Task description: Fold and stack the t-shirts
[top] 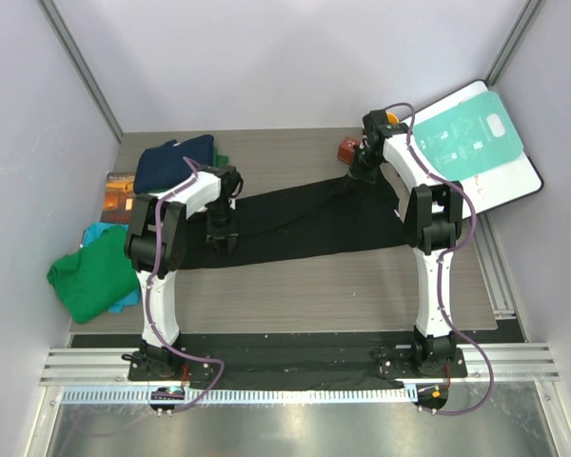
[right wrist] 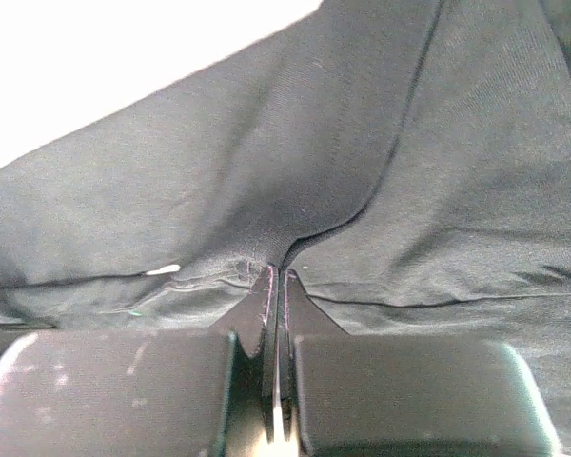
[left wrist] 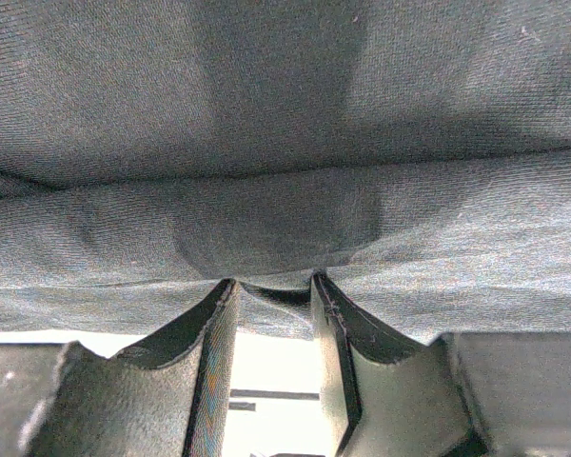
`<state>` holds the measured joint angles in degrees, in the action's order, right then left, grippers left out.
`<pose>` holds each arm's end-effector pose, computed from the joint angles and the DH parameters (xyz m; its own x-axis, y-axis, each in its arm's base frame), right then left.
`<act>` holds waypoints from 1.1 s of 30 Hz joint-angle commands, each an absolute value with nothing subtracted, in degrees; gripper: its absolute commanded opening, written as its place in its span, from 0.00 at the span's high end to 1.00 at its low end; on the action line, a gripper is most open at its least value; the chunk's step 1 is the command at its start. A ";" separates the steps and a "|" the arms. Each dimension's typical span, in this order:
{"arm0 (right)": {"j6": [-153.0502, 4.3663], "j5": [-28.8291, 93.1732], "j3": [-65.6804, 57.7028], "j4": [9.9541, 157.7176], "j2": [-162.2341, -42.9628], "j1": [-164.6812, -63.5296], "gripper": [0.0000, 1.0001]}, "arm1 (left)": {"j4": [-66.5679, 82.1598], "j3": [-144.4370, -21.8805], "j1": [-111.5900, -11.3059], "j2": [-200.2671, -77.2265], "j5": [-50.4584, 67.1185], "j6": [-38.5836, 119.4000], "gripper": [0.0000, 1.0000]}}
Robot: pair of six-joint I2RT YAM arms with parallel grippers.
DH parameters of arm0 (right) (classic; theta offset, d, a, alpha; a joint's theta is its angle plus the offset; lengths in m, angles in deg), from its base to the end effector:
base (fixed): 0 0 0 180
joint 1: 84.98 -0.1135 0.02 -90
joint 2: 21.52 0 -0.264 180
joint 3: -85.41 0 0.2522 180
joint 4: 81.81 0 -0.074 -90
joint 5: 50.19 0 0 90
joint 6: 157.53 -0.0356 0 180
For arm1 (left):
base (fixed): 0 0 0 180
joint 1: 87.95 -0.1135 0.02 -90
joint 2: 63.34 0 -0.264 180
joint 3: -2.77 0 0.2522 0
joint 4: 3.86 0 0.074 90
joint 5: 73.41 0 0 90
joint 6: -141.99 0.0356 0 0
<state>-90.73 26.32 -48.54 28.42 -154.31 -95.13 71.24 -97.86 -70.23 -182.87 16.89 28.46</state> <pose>0.4820 0.0947 0.2112 -0.9429 0.2204 -0.2497 0.1266 0.9306 0.3433 0.3631 -0.1158 0.1522 -0.9929 -0.1019 0.0619 -0.1000 0.9945 0.0326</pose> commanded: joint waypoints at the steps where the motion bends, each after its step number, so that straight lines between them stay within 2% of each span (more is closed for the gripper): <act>1: -92.22 24.52 -54.12 27.92 -154.50 -95.53 0.99 | 68.17 -97.21 -70.28 -184.54 16.77 28.87 0.63; 9: -95.20 20.76 -59.49 30.46 -159.15 -95.79 0.99 | 68.08 -96.95 -70.28 -184.19 15.27 28.87 0.63; 10: -95.47 19.52 -59.49 31.95 -160.11 -96.05 0.93 | 67.91 -96.60 -70.28 -184.10 15.19 28.96 0.64; 11: -95.65 17.94 -59.49 32.57 -160.73 -96.23 0.78 | 67.82 -96.42 -70.28 -184.02 15.19 28.87 0.63; 14: -96.09 15.12 -59.31 34.33 -161.62 -97.46 0.64 | 67.21 -95.19 -70.28 -183.49 15.01 28.79 0.63; 26: -91.09 14.32 -51.85 41.01 -150.12 -98.78 0.62 | 66.41 -94.66 -70.28 -182.87 14.31 28.61 0.64; 30: -88.01 15.46 -45.71 36.12 -146.86 -98.86 0.69 | 66.76 -95.19 -70.28 -181.74 14.57 28.61 0.64; 33: -85.38 20.82 -38.61 32.32 -143.26 -99.39 0.69 | 66.59 -94.93 -70.28 -179.63 15.09 28.61 0.63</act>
